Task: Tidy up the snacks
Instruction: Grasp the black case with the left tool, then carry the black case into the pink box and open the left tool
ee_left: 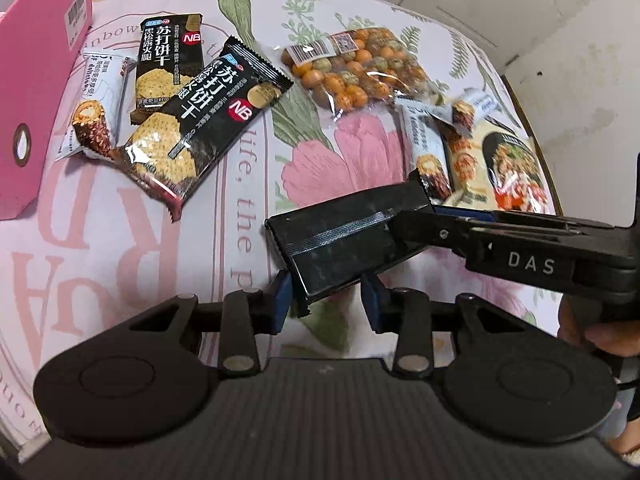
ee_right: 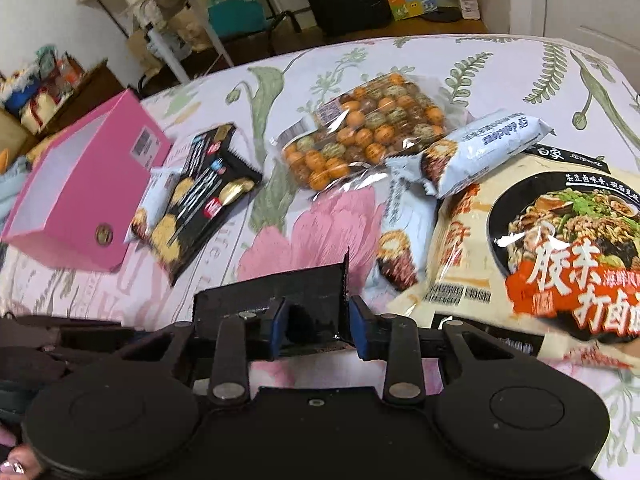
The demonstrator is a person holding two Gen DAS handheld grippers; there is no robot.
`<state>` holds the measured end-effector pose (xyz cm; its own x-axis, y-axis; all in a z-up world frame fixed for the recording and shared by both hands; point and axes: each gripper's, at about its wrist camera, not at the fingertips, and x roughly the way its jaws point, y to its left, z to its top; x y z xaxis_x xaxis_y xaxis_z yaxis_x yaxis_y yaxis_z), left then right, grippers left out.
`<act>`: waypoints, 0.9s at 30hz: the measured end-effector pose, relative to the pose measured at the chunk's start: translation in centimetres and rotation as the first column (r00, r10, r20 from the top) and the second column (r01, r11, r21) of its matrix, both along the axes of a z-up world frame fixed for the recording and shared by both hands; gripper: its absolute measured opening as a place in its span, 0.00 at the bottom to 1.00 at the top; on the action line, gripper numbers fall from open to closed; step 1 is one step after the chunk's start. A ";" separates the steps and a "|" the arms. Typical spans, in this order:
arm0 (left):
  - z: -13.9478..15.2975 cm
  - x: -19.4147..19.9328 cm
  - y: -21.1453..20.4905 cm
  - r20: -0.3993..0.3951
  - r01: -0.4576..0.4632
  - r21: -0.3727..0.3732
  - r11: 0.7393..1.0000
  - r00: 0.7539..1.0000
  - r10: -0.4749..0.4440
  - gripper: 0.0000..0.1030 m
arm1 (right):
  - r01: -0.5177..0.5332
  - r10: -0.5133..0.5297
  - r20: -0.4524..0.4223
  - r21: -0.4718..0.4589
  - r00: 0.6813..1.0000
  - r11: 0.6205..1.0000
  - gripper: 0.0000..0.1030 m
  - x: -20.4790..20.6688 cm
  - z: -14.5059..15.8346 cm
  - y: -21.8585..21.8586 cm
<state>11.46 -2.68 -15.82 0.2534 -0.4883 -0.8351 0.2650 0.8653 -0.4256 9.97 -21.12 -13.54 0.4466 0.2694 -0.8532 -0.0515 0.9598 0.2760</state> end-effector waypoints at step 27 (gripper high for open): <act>8.8 -5.8 12.6 0.100 -0.072 0.034 0.997 0.993 0.068 0.36 | -0.260 0.256 0.073 0.061 0.964 0.964 0.38 -2.3 9.1 10.9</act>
